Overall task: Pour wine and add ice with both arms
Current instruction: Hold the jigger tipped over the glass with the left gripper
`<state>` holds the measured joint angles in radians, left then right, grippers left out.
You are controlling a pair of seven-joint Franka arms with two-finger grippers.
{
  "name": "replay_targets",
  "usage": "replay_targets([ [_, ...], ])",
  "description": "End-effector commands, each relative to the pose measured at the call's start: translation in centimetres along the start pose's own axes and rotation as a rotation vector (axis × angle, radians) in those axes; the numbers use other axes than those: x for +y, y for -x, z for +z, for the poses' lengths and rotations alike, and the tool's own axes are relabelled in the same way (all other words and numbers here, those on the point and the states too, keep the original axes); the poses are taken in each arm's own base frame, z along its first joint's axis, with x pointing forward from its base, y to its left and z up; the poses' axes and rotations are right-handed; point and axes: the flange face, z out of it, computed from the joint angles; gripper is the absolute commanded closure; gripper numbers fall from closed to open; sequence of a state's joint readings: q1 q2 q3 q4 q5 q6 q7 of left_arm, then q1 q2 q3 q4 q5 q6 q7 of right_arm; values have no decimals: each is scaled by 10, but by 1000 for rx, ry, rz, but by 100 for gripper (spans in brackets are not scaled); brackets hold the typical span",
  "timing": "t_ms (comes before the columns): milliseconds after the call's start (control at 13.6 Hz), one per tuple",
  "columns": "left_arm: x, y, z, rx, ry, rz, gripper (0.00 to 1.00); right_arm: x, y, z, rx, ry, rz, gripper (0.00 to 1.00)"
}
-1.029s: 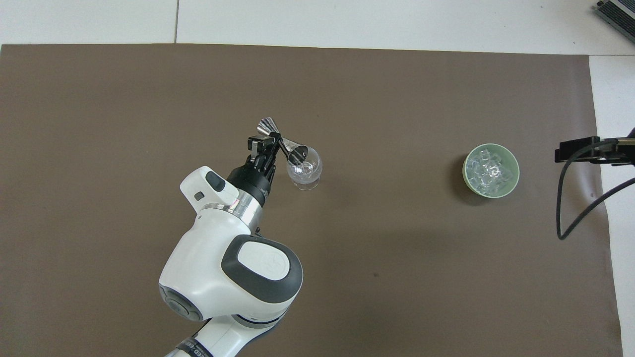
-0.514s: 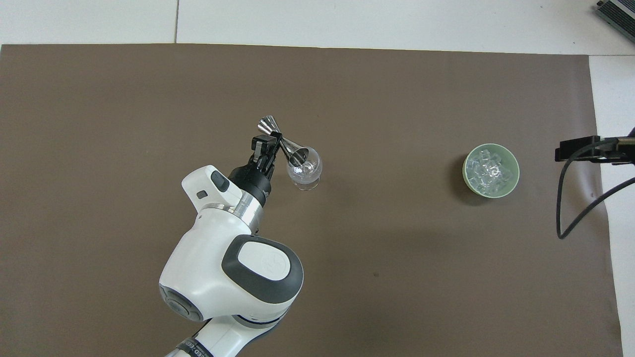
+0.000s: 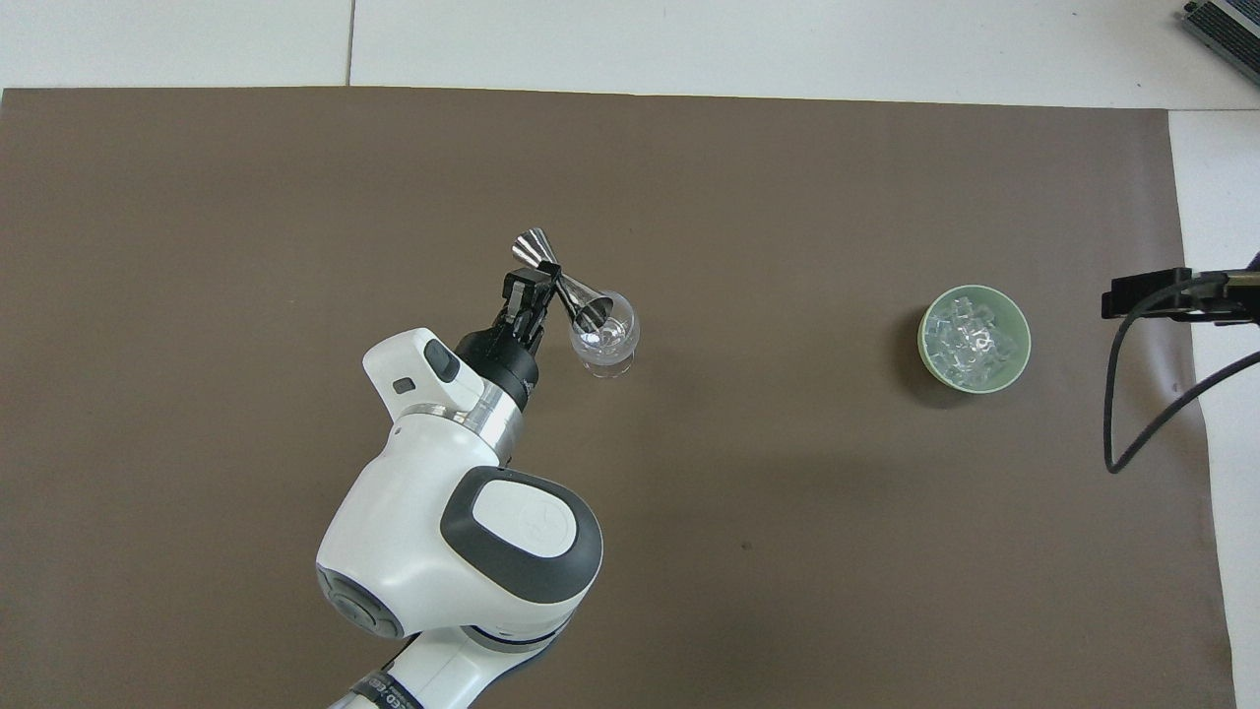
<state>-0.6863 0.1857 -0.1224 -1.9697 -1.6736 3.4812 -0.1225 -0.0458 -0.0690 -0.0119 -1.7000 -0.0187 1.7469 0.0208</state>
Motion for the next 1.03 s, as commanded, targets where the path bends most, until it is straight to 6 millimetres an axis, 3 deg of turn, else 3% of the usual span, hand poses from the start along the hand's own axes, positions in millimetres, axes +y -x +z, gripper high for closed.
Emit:
replay_targets([
  [0, 10, 4, -1, 13, 23, 34, 100, 1, 6, -1, 16, -16, -14, 0],
  [955, 12, 4, -1, 13, 27, 149, 100, 1, 8, 1, 1, -16, -20, 0],
])
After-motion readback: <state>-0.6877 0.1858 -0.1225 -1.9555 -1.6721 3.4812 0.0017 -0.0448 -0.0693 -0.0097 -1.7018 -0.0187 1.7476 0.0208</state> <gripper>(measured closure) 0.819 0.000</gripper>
